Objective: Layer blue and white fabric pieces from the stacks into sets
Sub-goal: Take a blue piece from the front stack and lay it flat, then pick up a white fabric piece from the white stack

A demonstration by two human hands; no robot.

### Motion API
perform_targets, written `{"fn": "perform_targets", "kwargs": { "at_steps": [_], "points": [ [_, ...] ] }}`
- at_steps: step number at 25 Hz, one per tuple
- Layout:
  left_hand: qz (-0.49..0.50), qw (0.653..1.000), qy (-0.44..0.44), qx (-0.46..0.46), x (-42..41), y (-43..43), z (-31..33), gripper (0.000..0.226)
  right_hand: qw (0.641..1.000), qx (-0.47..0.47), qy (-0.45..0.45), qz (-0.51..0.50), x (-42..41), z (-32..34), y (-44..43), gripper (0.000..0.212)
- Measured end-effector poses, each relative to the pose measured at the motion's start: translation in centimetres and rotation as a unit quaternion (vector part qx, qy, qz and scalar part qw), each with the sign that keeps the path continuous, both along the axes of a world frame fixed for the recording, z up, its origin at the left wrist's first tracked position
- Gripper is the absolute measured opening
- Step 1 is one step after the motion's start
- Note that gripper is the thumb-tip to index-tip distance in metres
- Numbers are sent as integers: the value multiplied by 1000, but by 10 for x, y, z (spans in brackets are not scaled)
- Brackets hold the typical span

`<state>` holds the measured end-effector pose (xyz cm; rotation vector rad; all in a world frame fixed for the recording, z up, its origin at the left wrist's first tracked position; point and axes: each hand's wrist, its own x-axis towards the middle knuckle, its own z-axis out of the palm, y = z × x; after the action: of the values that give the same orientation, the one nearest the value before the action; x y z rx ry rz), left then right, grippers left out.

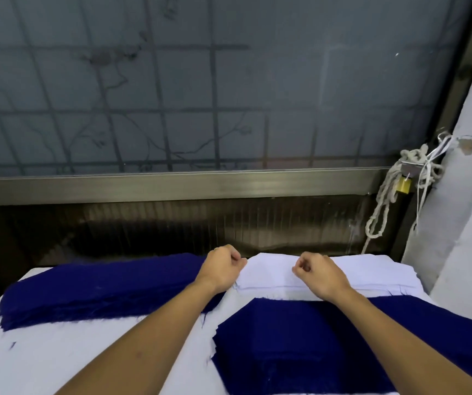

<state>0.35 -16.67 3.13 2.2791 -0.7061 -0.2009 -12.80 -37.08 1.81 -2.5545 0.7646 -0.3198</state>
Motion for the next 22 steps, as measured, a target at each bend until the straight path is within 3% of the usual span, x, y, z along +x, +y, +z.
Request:
{"fn": "perform_targets", "kwargs": {
  "at_steps": [4,9,14,16,19,22],
  "points": [
    [11,996,-7,84,18,-42,-17,36,999,5,46,15,23,-17,-16,20],
    [37,994,-38,94,22,-67,-25,20,995,-19,95,36,29,-28,-28,27],
    [21,963,-201,176,14,-65,-21,31,994,-46,94,32,28,-31,-27,27],
    [17,954,-252,161,10,-63,-19,26,992,-80,94,22,28,-31,-24,29],
    [-13,968,-233,92,4,-62,-11,18,985,-167,36,14,30,-30,-21,52],
    [-82,970,-220,64,-7,-61,4,14,986,-114,-92,77,32,-14,-17,57]
  ]
}}
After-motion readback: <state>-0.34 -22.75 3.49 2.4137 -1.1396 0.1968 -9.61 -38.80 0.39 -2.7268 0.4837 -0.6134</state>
